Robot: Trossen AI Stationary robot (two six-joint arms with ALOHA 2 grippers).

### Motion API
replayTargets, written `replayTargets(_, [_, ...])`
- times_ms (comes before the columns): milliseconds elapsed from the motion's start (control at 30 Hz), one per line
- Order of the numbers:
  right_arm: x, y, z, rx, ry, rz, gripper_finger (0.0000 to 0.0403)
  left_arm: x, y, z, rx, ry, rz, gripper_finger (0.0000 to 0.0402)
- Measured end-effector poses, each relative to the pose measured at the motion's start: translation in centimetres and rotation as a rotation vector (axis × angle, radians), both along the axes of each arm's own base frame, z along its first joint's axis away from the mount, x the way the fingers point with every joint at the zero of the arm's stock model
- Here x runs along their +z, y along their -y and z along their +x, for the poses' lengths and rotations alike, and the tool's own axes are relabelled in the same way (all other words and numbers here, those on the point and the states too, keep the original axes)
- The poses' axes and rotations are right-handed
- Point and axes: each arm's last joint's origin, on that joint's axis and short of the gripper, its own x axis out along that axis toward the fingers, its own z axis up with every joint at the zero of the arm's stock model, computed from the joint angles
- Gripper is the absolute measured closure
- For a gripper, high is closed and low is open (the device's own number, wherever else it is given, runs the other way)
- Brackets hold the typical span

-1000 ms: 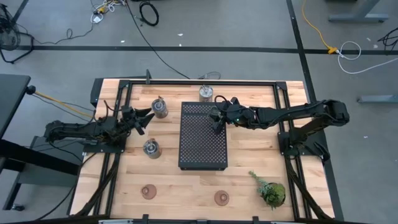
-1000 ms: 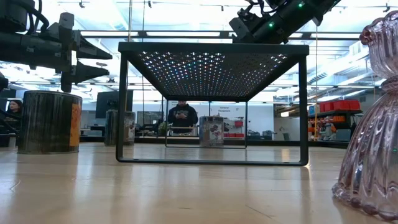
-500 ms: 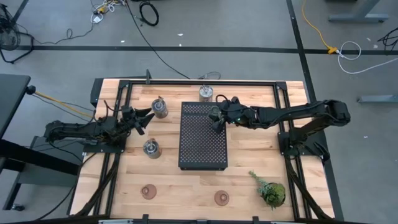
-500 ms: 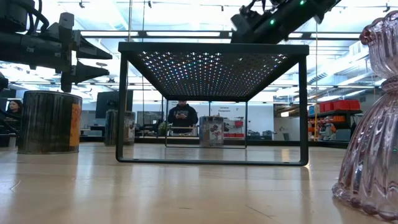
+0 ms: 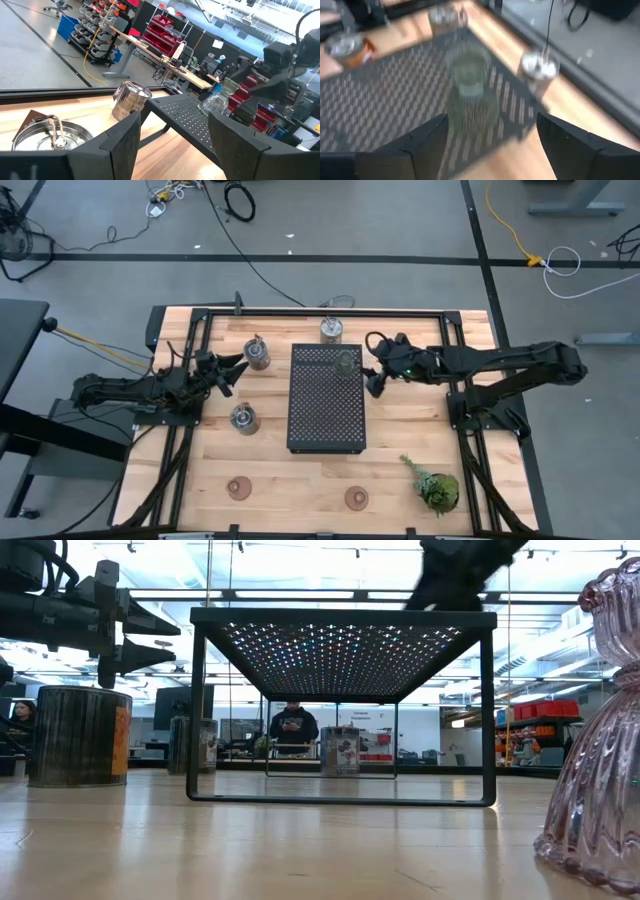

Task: Pick & Place candle stick holders
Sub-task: Put the left pink glass candle holder on the shelf aligned with the green glass candle holder

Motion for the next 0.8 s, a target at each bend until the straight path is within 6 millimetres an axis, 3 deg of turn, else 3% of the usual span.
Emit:
replayTargets(300, [0.0, -1.7, -3.7, 0.094, -0.134, 0.343, 0.0101, 0.0, 0.0, 0.0, -0.005, 0.076, -0.115, 0.0165])
replayTargets(600, [-0.1, -2.0, -3.9, 0.082, -0.155, 0.419, 0.0101, 0.3, 0.0, 0.0, -0.038, 0.244, -0.330, 0.0165])
replayTargets(800, [-0.2, -1.7, -3.8, -0.043, -0.119, 0.375, 0.0101, 2.9, 1.0, 0.1, -0.422, 0.326, -0.399, 0.0165])
